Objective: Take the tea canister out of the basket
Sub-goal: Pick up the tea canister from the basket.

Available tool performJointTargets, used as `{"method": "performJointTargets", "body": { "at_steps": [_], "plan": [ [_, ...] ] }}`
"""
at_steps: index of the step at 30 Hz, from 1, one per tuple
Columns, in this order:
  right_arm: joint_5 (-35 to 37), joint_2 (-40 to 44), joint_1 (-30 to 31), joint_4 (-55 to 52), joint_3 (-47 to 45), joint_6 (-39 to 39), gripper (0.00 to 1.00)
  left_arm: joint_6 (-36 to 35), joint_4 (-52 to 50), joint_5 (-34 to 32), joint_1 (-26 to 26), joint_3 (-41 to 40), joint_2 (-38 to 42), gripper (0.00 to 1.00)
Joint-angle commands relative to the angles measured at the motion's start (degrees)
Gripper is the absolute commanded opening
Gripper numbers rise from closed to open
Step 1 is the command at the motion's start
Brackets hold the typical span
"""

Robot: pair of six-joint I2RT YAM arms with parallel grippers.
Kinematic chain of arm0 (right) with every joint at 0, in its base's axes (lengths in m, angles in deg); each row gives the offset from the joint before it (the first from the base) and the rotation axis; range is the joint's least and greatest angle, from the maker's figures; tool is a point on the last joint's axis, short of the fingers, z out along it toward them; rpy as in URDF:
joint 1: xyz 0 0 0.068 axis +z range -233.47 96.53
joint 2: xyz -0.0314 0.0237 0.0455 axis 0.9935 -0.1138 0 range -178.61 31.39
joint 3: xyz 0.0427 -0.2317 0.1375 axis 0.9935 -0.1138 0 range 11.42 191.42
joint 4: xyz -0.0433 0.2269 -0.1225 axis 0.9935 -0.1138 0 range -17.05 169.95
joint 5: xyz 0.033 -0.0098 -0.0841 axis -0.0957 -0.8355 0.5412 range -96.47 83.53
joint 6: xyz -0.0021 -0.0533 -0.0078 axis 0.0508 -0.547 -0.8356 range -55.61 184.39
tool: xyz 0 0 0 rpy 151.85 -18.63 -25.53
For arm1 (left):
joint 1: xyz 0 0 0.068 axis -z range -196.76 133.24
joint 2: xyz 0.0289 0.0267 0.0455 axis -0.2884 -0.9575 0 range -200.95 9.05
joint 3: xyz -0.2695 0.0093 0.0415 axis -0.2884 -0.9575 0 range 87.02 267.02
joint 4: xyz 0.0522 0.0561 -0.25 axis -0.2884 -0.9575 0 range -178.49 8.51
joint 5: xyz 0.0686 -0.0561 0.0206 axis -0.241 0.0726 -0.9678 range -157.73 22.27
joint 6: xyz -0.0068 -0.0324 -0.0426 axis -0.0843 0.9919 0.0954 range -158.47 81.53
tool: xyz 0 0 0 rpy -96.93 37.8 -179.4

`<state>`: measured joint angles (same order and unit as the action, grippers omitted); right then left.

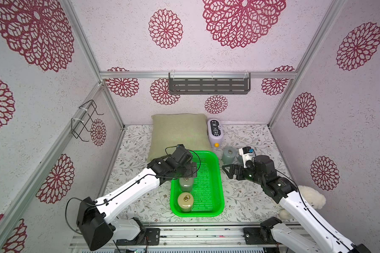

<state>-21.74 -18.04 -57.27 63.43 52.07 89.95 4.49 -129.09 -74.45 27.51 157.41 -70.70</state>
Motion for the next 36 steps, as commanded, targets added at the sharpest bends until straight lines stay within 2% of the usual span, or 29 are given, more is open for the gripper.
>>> {"method": "performJointTargets", "body": {
  "at_steps": [1,11,20,26,36],
  "plan": [
    [-2.6,1.8,1.1,8.6,-3.2,0.6,0.99,-1.6,-8.1,0.3,-1.3,3.9,-5.1,0.97],
    [-5.4,4.0,1.7,14.0,-8.0,-1.1,0.99,-4.4,-18.4,0.0,-5.0,17.0,-18.1,0.99],
    [-6.4,4.6,1.8,14.3,-9.3,-2.2,0.99,-7.2,-20.2,3.6,-8.1,24.7,-27.5,0.97],
    [-6.8,5.8,1.8,15.0,-10.5,-1.2,0.99,-8.0,-19.8,5.6,-9.8,26.1,-31.7,0.94],
    [-7.6,5.2,1.8,15.3,-10.5,-1.2,0.99,-9.1,-19.5,6.3,-11.1,29.2,-39.1,0.93]
  ]
}}
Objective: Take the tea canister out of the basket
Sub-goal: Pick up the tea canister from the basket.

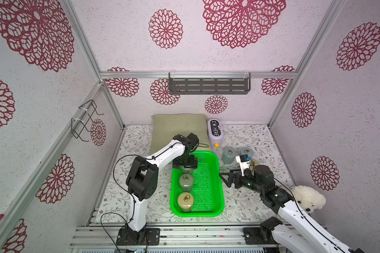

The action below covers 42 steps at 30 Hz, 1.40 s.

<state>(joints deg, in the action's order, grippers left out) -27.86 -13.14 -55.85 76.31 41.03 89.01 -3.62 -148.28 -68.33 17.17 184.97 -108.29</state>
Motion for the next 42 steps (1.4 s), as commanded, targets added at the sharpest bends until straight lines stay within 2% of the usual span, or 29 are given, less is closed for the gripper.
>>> {"method": "performJointTargets", "body": {
  "at_steps": [1,18,21,23,42],
  "plan": [
    [-1.6,0.2,0.3,2.5,0.6,-0.4,0.99,-1.1,-0.4,0.2,-0.9,1.9,-2.1,0.93],
    [-2.8,-0.5,0.4,3.2,0.1,-0.6,0.99,-1.7,-0.5,0.3,-2.3,6.2,-7.8,0.89],
    [-2.8,-0.6,0.3,3.3,0.0,-0.6,0.99,-1.8,-0.8,0.4,-2.3,6.4,-7.5,0.78],
    [-2.8,-0.6,0.4,3.4,-0.2,-0.6,0.99,-1.6,-1.0,0.4,-2.2,6.3,-6.9,0.73],
    [-5.3,-2.5,1.8,8.1,-1.4,1.3,0.99,-0.2,-6.7,-1.4,-1.1,7.4,6.2,0.73]
  ]
}}
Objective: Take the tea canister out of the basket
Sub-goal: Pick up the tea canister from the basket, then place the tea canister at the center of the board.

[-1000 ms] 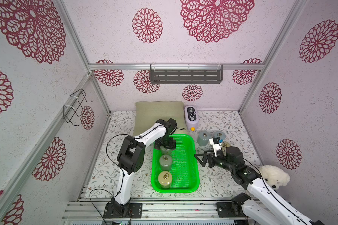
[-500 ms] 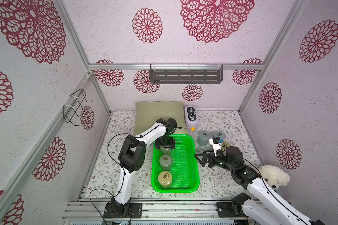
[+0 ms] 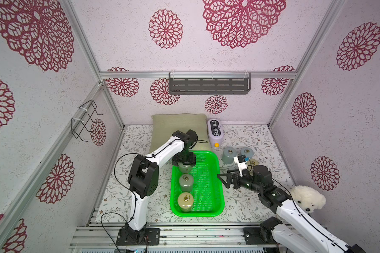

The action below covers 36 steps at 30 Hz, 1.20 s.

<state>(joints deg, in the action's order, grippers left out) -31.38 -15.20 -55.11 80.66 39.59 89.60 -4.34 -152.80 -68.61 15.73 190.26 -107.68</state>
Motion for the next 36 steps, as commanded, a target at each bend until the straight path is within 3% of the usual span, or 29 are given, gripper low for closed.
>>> {"method": "performJointTargets", "body": {
  "at_steps": [1,14,25,36],
  "plan": [
    [-1.8,-0.9,1.9,4.1,0.1,0.8,0.99,0.6,-2.6,-1.3,0.3,2.3,6.7,0.72],
    [3.8,-8.8,12.1,7.3,4.2,0.5,0.99,0.7,-8.4,-7.9,-0.3,0.9,19.5,0.72],
    [7.1,-14.4,18.4,8.6,7.7,0.2,0.99,-0.1,-4.2,-7.5,-6.6,-15.5,30.5,0.73],
    [7.8,-20.5,19.8,7.4,14.8,-5.0,0.99,-2.4,4.5,-2.2,-14.5,-29.1,33.5,0.72]
  ]
}}
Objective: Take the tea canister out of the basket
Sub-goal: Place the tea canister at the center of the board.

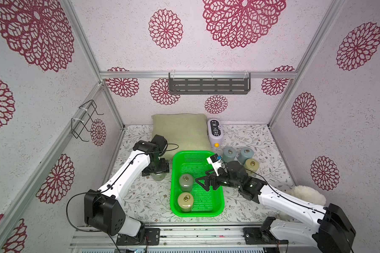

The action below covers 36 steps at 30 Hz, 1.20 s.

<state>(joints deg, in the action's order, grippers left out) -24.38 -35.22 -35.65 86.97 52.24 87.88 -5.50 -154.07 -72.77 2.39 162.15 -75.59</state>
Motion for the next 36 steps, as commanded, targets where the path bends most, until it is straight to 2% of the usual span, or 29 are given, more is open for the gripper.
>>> {"method": "performJointTargets", "body": {
  "at_steps": [1,8,16,36],
  "plan": [
    [0.8,-1.1,0.4,1.7,2.2,-4.1,0.99,-1.4,6.5,2.5,-1.8,-1.8,1.0,0.72],
    [-1.3,-4.3,0.3,7.3,-1.4,-3.8,0.99,-2.9,11.1,4.8,-5.1,-5.6,-3.1,0.71],
    [-0.7,-3.8,0.2,7.7,-3.4,-3.2,0.99,-3.2,14.1,6.6,-5.6,-6.4,-8.2,0.72],
    [0.8,-2.0,0.2,7.1,-4.3,-3.0,0.99,-4.7,15.7,4.3,-6.1,0.6,-19.6,0.76]
  ]
}}
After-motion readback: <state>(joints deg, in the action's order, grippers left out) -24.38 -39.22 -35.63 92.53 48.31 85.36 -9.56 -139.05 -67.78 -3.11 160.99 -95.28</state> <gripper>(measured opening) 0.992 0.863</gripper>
